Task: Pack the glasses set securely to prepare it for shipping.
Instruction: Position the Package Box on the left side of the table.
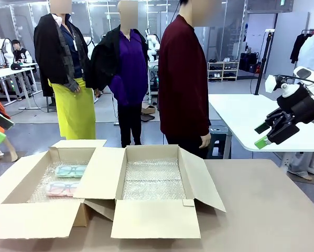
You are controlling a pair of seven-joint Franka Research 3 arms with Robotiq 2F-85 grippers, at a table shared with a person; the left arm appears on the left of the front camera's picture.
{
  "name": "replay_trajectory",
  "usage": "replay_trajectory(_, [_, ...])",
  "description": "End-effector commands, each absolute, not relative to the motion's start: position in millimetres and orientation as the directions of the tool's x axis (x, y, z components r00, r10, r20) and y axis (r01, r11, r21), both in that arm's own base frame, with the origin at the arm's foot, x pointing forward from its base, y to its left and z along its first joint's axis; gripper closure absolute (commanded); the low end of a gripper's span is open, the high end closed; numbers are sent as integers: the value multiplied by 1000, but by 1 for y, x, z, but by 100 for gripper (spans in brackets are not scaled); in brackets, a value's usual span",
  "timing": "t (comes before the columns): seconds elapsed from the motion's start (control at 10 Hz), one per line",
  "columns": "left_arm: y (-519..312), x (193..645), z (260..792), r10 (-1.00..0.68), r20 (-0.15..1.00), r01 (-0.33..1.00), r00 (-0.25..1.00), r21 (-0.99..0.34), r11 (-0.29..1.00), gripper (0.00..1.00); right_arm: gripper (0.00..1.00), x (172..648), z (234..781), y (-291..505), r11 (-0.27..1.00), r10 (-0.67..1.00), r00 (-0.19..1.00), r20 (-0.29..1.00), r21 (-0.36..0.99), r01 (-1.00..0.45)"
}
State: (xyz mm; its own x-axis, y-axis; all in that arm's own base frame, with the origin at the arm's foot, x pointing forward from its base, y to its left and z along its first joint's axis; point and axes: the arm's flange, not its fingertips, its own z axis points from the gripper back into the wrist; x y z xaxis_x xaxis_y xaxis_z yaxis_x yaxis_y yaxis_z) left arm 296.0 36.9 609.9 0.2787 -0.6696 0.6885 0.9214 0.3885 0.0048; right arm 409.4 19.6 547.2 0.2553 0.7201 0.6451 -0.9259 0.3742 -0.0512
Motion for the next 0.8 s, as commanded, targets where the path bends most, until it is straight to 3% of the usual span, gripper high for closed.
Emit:
replay_trajectory(0.0, [37, 295, 611, -678, 675, 914, 291, 14, 406, 0, 0, 410, 551, 24, 397, 711, 277, 646, -45, -917])
replay_trajectory(0.7, [37, 295, 611, -678, 675, 914, 291, 14, 406, 0, 0, 410, 551, 24, 397, 711, 277, 646, -45, -917])
